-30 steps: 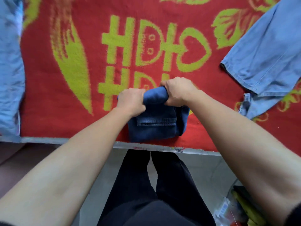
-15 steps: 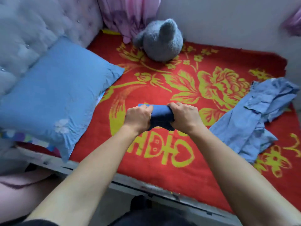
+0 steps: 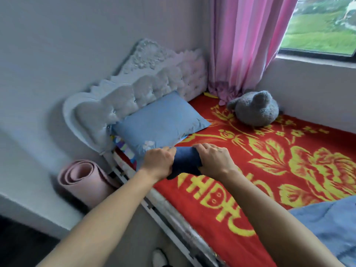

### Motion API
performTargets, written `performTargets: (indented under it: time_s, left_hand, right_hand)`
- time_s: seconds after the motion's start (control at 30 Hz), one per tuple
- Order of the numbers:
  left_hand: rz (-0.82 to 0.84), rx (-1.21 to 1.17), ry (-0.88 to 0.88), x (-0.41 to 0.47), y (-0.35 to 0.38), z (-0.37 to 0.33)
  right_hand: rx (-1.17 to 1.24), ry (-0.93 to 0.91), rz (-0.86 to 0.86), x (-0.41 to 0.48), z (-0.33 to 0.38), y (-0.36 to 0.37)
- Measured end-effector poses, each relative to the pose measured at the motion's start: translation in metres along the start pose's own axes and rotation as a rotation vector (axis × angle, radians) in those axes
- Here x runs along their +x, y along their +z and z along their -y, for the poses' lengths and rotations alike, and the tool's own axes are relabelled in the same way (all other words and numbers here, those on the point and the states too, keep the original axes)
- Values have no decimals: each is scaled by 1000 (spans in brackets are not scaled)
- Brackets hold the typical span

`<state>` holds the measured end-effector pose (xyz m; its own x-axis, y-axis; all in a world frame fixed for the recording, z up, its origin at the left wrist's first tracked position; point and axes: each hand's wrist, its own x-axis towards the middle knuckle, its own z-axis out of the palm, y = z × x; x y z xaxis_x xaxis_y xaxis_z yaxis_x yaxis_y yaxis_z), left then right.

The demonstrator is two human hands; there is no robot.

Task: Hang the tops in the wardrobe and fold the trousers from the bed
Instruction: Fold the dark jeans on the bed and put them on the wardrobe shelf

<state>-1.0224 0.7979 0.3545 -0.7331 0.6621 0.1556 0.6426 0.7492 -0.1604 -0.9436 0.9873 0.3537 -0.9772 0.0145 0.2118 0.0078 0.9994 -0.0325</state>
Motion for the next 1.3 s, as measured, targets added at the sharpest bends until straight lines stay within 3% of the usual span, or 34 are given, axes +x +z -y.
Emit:
performTargets:
  time_s: [0.17,0.37,0.63,0.9,1.07,1.3]
  left_hand:
    - [-11,132,-185,-94,-67,70]
    - [-168,255,-399,-195,-165,165]
    - [-403,440,-549,-389,-279,299]
    - [-415,614,-722,-573,-348,433]
    - [-490,704,-745,-618,-383,502]
    - [-894,876,-651,-608,-446,597]
  right_hand:
    - [42,-216,-65,17,102,-43]
    - [77,-399,-276,44,241,-125]
    - [165,-613,-550,34,479,-225]
    - [300,-806,-717,7,713,-282]
    - [300,-849,-804,26,799,-319]
    - [246,-875,-1079,97,857,-406]
